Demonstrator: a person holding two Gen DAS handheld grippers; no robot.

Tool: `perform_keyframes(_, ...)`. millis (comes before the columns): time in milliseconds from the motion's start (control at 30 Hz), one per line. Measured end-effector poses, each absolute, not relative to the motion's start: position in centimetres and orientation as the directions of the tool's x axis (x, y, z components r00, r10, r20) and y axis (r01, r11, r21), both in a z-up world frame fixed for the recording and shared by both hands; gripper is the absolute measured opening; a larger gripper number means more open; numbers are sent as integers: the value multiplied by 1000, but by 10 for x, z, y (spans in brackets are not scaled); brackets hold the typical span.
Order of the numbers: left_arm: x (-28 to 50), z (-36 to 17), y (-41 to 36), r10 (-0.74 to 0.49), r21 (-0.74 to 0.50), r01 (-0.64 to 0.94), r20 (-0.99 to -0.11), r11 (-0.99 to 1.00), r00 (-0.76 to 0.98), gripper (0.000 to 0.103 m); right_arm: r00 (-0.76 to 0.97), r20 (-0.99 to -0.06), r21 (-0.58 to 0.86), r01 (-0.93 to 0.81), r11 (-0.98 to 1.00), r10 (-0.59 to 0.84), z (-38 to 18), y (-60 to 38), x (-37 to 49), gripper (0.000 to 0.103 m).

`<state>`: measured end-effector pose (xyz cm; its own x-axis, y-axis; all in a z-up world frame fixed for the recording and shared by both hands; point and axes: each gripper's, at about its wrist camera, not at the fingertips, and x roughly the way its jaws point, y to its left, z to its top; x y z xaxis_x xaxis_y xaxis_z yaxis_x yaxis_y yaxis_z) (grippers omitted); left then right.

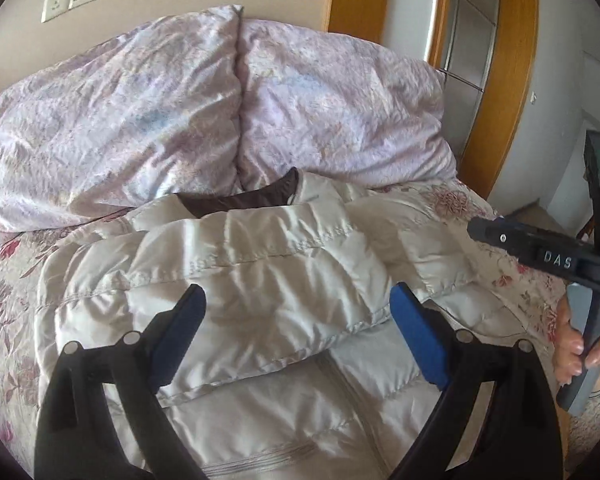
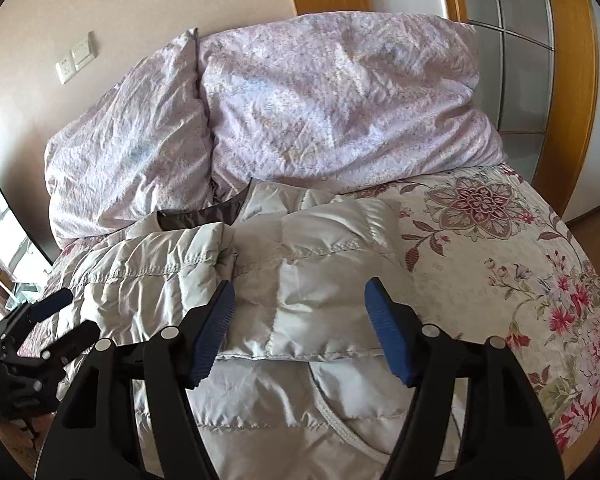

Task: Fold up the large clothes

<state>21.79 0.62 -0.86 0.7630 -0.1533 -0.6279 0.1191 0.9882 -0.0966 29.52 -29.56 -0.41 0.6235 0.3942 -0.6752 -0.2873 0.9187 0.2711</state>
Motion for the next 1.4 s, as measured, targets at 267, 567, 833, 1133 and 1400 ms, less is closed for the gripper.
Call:
perform_keyframes(267,190,-7,85,3,-81,-69,-628,994,778,93,550,-668,208,-509,836,501,-13,-225,285,39)
perform_keyframes(567,225,-48,137,86,-104,-224,-710,969,699,92,447,-782,170,-518,839,434,-66,-183,306,34)
perform_keyframes(833,235,-82,155,108,-98,-273,-754,957,648,90,359,-815,265,-468,843,455,-94,-183,320,34)
perform_keyframes(1133,243,-103,178,94,-158,-349,-790,924,605,93,314,-793,371,-431,823,522,-104,-190,332,33)
perform_keyframes(1400,187,-68,190,-68,-292,-236,-750,927,658,89,223,-727,533,-414,738,650,-68,-245,322,54)
